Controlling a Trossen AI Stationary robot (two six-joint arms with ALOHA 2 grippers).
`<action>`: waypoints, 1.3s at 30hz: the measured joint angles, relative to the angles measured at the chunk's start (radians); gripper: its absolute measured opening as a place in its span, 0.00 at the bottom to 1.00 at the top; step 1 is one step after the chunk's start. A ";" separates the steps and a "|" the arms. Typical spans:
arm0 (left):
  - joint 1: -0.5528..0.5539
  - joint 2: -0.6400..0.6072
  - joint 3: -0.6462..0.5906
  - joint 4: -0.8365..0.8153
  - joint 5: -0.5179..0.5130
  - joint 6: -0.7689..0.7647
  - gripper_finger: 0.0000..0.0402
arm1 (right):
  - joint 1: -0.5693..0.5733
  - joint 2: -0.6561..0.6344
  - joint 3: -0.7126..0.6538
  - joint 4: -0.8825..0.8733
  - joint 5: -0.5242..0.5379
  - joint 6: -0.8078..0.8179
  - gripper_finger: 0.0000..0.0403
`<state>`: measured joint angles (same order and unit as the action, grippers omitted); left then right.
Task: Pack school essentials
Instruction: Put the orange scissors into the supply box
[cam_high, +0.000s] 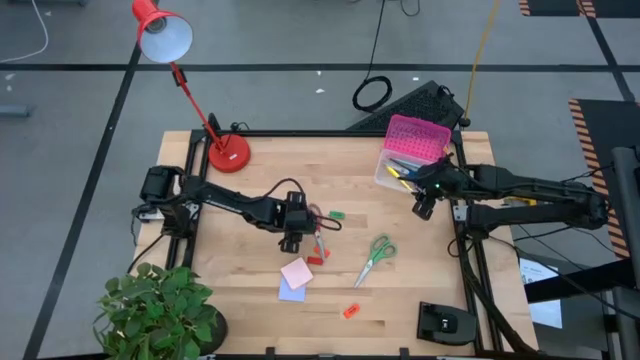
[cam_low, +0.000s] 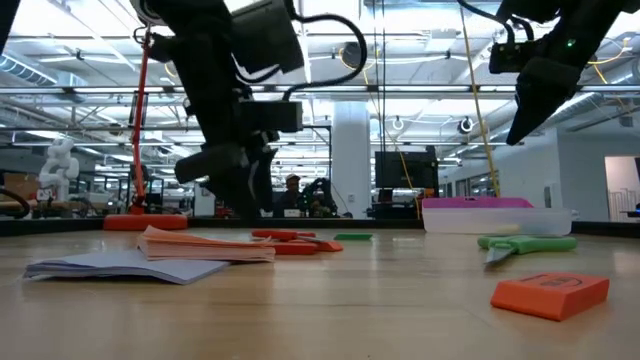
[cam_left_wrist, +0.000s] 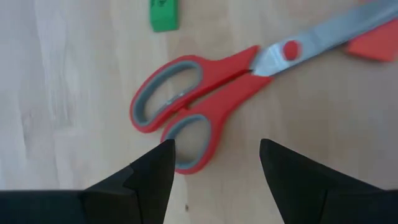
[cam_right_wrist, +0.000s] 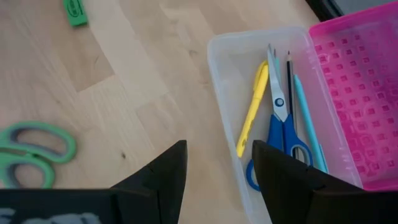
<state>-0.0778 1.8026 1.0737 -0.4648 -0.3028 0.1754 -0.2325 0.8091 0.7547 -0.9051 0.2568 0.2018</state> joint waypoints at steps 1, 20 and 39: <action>0.006 0.004 0.000 0.000 0.012 -0.001 0.59 | 0.000 -0.002 0.000 0.004 0.000 -0.001 0.43; 0.053 0.077 0.005 0.073 0.083 0.050 0.59 | 0.000 -0.004 0.000 0.011 0.000 -0.004 0.43; 0.069 0.076 0.003 0.013 0.102 -0.007 0.30 | 0.001 -0.004 0.000 0.011 0.000 -0.004 0.43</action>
<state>-0.0086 1.8786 1.0771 -0.4521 -0.2010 0.1682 -0.2317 0.8051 0.7547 -0.8944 0.2564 0.1974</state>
